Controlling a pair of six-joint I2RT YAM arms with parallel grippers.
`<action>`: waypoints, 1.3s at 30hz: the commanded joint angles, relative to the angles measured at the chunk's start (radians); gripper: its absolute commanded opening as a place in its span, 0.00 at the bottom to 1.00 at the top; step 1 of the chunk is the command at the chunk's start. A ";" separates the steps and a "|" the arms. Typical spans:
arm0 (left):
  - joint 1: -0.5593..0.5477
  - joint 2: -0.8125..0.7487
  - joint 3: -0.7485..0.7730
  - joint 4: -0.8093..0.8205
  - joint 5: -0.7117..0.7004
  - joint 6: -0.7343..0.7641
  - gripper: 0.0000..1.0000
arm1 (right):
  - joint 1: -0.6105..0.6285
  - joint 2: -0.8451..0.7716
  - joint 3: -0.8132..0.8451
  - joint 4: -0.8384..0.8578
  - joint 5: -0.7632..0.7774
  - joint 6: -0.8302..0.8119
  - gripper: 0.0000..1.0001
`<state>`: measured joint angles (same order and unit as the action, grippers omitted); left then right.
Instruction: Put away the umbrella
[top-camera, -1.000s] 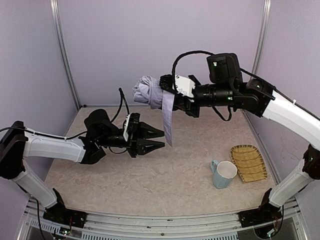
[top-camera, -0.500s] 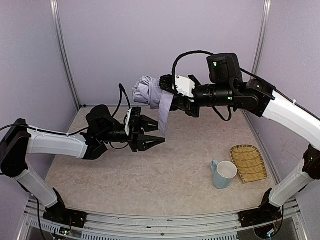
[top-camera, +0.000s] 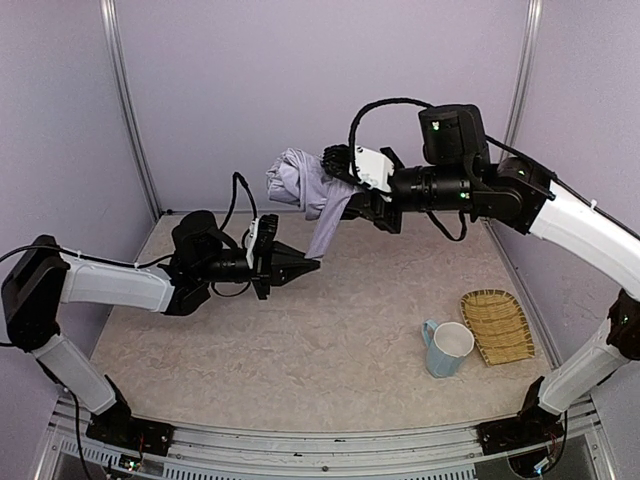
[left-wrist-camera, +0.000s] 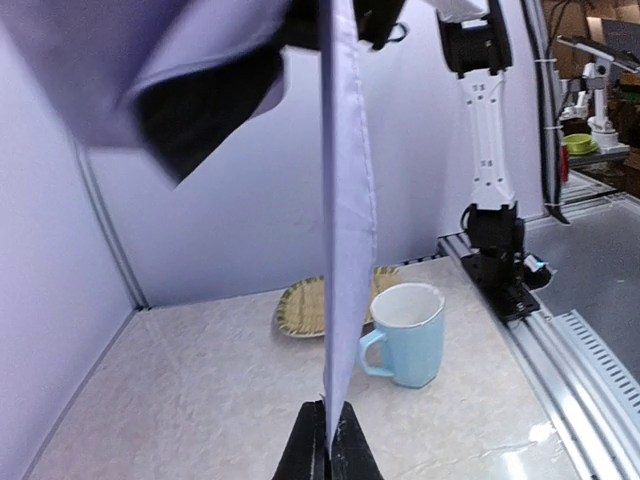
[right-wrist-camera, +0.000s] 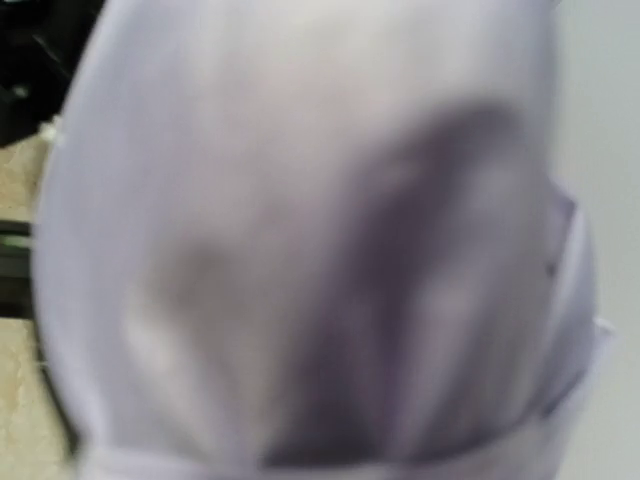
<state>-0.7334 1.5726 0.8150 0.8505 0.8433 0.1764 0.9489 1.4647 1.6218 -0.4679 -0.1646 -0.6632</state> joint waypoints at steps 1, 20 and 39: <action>0.033 0.076 -0.008 -0.099 -0.062 0.128 0.00 | 0.005 -0.065 0.077 0.056 -0.040 0.047 0.00; 0.247 0.379 0.564 -0.302 -0.103 0.467 0.00 | 0.203 0.033 -0.225 -0.160 -0.286 0.202 0.00; 0.147 0.347 0.275 -0.149 -0.075 0.533 0.00 | 0.255 0.458 -0.530 -0.134 -0.221 0.258 0.00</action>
<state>-0.6170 1.9476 1.0164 0.3573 0.9188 0.7040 1.1130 1.8259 1.1652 -0.2653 -0.0853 -0.4610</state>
